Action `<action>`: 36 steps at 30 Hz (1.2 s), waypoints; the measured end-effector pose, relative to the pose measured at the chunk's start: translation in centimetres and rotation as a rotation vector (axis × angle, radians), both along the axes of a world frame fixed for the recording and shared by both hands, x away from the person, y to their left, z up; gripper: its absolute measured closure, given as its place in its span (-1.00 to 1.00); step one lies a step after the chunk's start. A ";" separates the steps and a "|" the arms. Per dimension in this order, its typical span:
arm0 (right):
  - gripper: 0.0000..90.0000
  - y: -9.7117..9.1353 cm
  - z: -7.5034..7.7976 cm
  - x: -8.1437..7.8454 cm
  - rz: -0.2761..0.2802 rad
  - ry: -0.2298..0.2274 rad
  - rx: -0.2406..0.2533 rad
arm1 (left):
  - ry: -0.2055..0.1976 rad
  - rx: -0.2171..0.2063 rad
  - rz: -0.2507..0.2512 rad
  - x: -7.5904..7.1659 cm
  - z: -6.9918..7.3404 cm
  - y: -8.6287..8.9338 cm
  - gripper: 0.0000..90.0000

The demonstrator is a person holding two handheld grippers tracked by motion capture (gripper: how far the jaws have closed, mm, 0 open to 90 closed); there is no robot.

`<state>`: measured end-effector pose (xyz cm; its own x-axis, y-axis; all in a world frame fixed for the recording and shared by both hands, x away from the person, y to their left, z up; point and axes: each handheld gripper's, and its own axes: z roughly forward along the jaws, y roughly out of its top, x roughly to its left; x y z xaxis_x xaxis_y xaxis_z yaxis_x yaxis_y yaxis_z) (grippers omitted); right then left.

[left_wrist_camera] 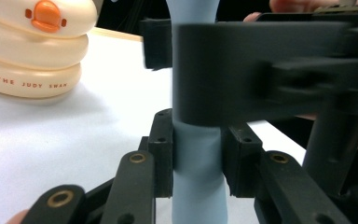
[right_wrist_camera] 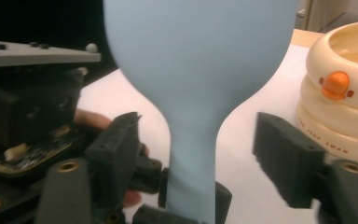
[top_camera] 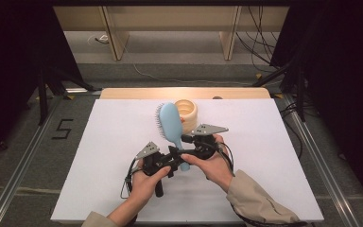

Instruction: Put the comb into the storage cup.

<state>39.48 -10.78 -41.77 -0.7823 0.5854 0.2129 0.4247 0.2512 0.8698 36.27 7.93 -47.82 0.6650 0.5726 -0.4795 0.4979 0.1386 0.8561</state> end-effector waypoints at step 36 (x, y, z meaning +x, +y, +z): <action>-0.99 -0.7 5.2 1.4 -0.005 -0.079 0.018 | -0.005 0.002 -0.024 -0.1 -0.1 -0.2 0.50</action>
<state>40.87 -11.44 -36.55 -0.7943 0.5858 0.1608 0.3554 0.2335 0.9051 36.16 7.70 -47.88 0.6813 0.5572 -0.4747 0.4966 0.1246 0.8590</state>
